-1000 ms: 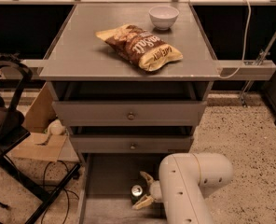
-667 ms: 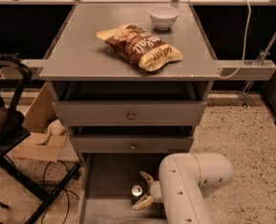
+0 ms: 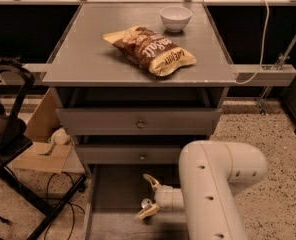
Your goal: Place green can into bottom drawer
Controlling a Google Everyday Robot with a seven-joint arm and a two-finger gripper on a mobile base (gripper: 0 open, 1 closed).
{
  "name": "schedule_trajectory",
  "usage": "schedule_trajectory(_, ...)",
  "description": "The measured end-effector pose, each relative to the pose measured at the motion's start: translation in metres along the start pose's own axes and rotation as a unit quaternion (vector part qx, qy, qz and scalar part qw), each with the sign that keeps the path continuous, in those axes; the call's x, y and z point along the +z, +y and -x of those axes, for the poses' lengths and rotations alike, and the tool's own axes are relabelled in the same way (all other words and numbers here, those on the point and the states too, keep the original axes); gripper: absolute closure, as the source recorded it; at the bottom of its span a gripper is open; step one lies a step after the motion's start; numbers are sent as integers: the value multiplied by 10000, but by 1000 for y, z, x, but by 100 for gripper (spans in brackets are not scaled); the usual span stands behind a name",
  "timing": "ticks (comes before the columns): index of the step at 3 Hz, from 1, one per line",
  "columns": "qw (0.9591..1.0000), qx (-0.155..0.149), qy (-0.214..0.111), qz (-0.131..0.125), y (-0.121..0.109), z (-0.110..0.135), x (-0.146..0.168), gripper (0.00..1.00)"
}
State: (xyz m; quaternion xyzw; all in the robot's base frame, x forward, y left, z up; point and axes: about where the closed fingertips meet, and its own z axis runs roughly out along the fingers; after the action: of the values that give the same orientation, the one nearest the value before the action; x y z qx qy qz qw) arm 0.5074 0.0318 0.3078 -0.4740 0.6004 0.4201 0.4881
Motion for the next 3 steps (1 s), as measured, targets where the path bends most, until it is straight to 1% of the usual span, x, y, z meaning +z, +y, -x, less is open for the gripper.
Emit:
schedule_trajectory(1, 9995, -306, -19, 29, 22, 67, 2, 0)
schedule_trajectory(2, 9991, -407, -119, -11, 51, 133, -15, 0)
schedule_trajectory(3, 9982, -537, -275, 11, 91, 197, -61, 0)
